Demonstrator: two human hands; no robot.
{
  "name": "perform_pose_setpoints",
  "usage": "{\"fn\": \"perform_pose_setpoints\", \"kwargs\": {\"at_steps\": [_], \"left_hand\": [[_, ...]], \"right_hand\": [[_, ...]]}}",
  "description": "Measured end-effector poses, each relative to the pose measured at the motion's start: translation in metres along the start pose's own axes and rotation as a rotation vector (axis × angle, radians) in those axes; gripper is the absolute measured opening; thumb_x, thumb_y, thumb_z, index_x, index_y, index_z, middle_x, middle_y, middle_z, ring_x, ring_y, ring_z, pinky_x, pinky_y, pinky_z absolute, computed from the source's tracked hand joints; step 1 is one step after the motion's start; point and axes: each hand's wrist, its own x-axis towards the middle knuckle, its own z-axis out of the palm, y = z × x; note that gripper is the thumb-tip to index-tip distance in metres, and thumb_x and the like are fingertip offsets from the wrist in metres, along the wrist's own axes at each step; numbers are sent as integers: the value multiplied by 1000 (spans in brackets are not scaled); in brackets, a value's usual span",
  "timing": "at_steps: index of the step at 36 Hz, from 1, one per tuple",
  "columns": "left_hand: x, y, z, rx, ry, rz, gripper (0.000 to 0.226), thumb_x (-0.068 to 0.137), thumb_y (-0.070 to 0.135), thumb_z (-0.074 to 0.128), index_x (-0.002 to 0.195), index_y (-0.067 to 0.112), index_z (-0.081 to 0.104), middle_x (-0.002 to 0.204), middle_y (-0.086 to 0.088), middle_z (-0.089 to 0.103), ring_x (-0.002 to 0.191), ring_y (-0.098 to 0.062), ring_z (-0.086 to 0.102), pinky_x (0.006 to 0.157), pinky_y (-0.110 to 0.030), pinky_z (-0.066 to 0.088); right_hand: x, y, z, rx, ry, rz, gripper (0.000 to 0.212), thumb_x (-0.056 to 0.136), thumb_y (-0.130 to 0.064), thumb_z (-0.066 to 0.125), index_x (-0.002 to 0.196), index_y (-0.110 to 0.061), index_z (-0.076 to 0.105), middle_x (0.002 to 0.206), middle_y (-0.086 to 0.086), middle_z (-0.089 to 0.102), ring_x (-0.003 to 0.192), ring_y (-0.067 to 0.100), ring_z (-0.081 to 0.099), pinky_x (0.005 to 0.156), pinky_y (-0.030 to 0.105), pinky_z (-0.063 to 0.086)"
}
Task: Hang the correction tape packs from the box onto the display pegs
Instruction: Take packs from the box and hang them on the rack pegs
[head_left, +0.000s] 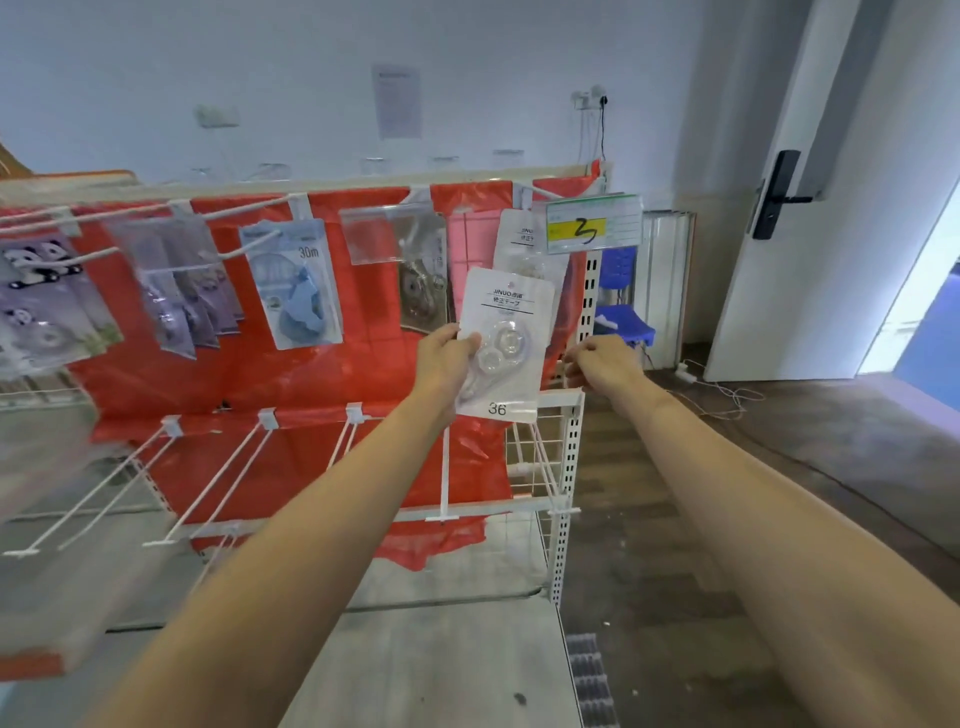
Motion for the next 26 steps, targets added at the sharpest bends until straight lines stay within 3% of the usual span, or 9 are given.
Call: {"fn": "perform_pose_setpoints", "kwargs": {"at_steps": [2,5,7,10,12,15,19,23,26], "left_hand": [[-7,1,3,-8,-2,-13,12,95,2,51,97,7,62,79,-1,62,69,-13,56,59,-24,47],[-17,3,6,-21,-17,-16,19,95,1,51,84,12,62,80,0,63,69,-13,58,64,-26,50],[-22,3,8,-47,-31,-21,22,94,-1,51,81,14,61,81,-3,64,72,-17,60,69,-31,51],[-29,3,13,-42,-40,19,21,94,-1,51,84,14,63,85,-6,65,82,-25,62,79,-39,53],[-34,3,15,2,-49,80,22,94,1,52,81,16,61,86,-7,64,85,-23,59,81,-38,51],[-41,4,18,30,-65,142,16,94,3,53,84,12,59,80,-1,60,73,-12,55,68,-22,46],[-43,9,19,32,-73,187,10,93,5,56,97,9,64,81,3,63,74,-10,57,69,-23,47],[-46,17,19,72,-60,212,27,93,6,57,68,15,53,61,4,47,57,-7,41,53,-17,35],[-46,17,16,126,-71,222,28,93,8,57,66,11,50,64,-4,41,63,-14,37,57,-26,30]], "right_hand": [[-12,-4,-2,93,-31,-14,30,103,-21,41,86,-8,62,82,10,65,64,12,60,66,26,50],[-32,-11,-4,213,-92,-57,43,104,-38,33,89,-11,63,87,8,68,75,16,64,72,27,50],[-39,-13,-5,236,-133,-89,39,101,-44,38,97,-13,62,98,5,67,91,18,63,83,29,49],[-46,-14,-5,302,-181,-152,19,94,-36,57,96,-17,54,100,-2,61,92,11,59,78,20,47],[-49,-13,-4,345,-169,-155,26,89,-30,66,105,-17,51,110,3,61,99,16,61,87,32,52],[-56,-13,-6,369,-95,-198,41,85,-31,71,115,-16,49,117,7,62,109,23,61,95,47,50],[-65,-15,-15,398,-70,-251,37,88,-29,67,116,-16,48,105,-3,64,98,13,62,80,24,52],[-63,-19,-19,367,-6,-277,31,88,-35,67,110,-21,51,112,7,65,106,25,62,95,45,50],[-60,-24,-22,434,38,-260,20,89,-33,66,97,-27,49,115,10,61,109,28,60,96,50,49]]}}
